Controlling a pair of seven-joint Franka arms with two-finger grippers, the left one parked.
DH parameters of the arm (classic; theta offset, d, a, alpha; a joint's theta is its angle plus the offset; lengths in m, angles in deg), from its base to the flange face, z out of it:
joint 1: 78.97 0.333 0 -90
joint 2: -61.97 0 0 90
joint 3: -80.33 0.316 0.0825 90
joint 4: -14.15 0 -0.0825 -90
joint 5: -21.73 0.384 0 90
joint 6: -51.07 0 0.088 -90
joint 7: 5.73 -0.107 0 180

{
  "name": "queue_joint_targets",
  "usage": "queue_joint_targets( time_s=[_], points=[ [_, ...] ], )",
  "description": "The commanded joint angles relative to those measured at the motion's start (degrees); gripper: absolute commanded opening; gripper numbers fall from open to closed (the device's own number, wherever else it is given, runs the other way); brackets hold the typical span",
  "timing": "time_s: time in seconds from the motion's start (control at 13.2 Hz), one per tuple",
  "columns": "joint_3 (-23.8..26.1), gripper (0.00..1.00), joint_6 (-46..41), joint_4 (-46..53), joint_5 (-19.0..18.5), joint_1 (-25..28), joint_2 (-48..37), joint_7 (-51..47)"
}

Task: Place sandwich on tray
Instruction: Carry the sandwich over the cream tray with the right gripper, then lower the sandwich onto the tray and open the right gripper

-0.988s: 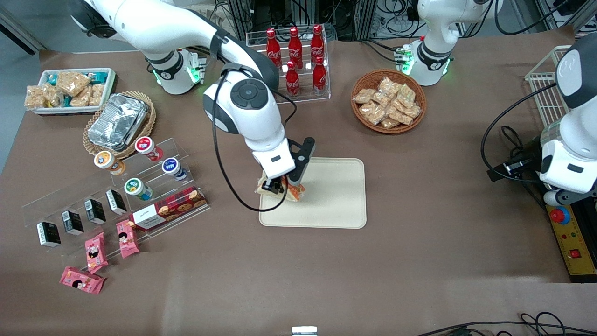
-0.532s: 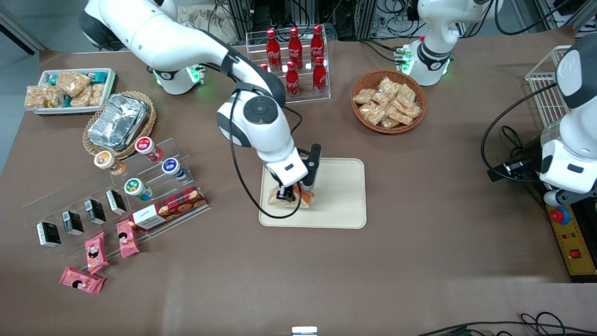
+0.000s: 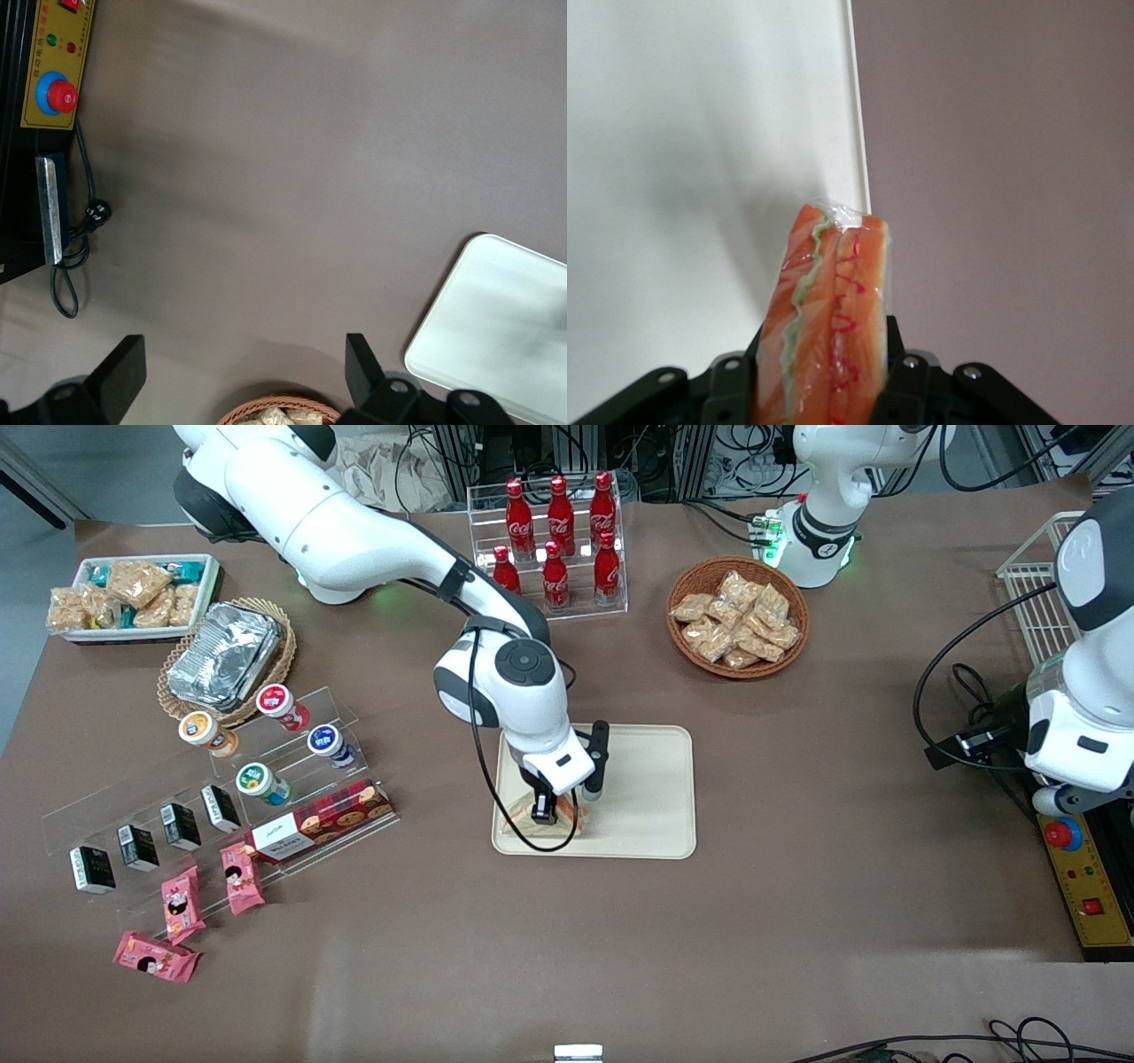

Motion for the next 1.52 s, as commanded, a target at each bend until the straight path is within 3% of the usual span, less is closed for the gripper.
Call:
queue_joint_targets(
  time_s=[0.0,0.38,0.91,0.99,1.06,1.14,1.29,1.44],
  points=[
    [-0.23,0.5,3.62,1.63,-1.48,0.9,3.3,-0.33],
    [-4.6,0.5,4.85,3.47,-1.31,7.04,5.07,-4.2],
    [-6.73,0.55,8.19,3.39,-1.48,7.49,6.74,-4.11],
    [-6.82,0.62,9.15,3.3,-1.48,7.84,6.74,-4.11],
    [-6.73,0.89,9.51,3.39,-1.39,7.76,6.65,-4.2],
    [-6.64,0.98,9.51,3.39,-1.13,7.32,6.3,-4.11],
    [-6.38,0.98,8.73,3.39,-0.43,7.06,4.9,-4.37],
    [-6.38,0.98,7.33,3.39,2.89,6.97,2.97,-4.38]
  ],
)
